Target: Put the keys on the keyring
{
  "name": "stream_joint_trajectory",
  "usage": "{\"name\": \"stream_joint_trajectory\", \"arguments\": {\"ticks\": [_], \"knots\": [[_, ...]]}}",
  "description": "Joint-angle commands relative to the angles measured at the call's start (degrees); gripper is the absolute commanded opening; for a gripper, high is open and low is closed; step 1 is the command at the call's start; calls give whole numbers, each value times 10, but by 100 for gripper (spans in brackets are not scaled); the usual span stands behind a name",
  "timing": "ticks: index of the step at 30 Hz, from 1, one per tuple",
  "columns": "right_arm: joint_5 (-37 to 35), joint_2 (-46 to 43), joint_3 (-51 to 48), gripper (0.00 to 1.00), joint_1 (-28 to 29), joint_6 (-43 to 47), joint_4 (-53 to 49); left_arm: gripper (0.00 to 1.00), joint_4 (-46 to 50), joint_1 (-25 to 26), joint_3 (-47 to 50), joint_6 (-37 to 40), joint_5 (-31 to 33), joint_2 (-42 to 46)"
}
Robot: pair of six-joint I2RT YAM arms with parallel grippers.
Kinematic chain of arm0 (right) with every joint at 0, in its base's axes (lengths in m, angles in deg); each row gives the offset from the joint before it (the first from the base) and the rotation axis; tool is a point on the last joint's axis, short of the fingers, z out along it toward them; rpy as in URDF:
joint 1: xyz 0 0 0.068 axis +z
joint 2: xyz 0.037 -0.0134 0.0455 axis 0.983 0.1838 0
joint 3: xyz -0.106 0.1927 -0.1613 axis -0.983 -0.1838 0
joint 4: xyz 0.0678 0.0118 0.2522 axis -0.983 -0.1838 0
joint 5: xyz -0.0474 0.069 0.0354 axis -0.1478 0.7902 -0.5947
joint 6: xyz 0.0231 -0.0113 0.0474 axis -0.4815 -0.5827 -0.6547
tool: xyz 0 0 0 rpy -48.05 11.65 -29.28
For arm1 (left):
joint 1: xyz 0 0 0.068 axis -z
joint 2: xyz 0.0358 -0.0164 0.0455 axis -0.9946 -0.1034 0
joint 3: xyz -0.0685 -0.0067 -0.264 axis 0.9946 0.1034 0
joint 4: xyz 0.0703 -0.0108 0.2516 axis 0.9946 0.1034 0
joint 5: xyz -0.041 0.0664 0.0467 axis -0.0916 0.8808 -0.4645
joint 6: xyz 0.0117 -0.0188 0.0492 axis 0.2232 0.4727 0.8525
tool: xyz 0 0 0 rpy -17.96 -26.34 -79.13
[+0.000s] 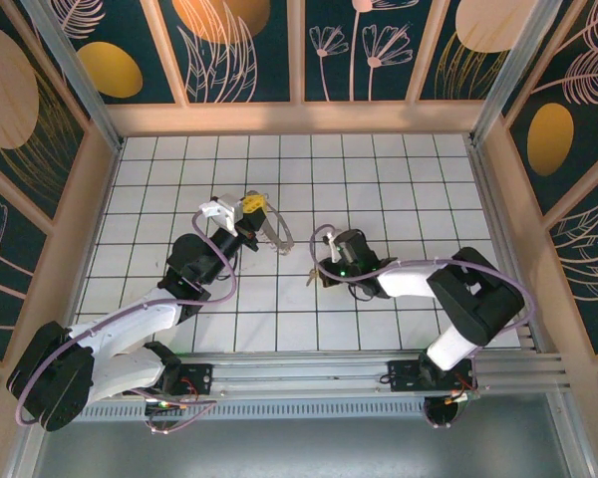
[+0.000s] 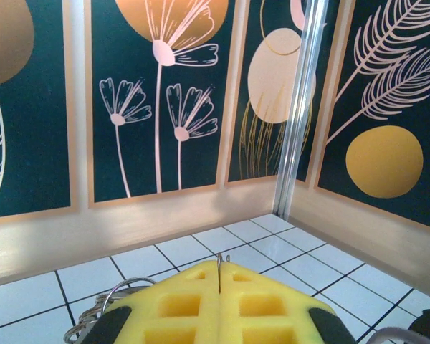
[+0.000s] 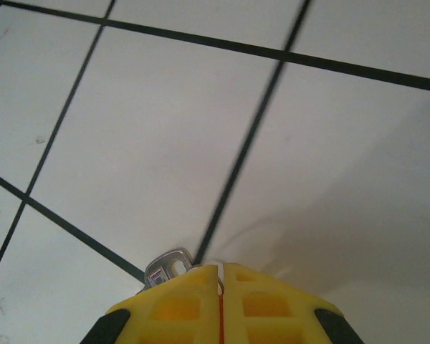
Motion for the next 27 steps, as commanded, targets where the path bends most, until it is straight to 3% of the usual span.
{"name": "stream_joint_trajectory", "arguments": {"ticks": [1, 4, 7, 15, 20, 27], "knots": [[-11, -33, -28, 0, -9, -35, 13, 0, -39, 1, -3, -8, -9, -2], [3, -55, -48, 0, -9, -55, 16, 0, -40, 1, -4, -8, -10, -6], [25, -83, -72, 13, -2, -77, 26, 0, -43, 1, -6, -10, -12, -10], [12, -175, -94, 33, 31, -88, -11, 0, -42, 1, -14, -10, -17, -21], [-29, -198, -80, 35, 16, -71, -49, 0, -42, 1, -17, -9, -19, -26], [-36, -125, -31, 34, 16, -48, -75, 0, -42, 1, -20, -11, -20, -30]]}}
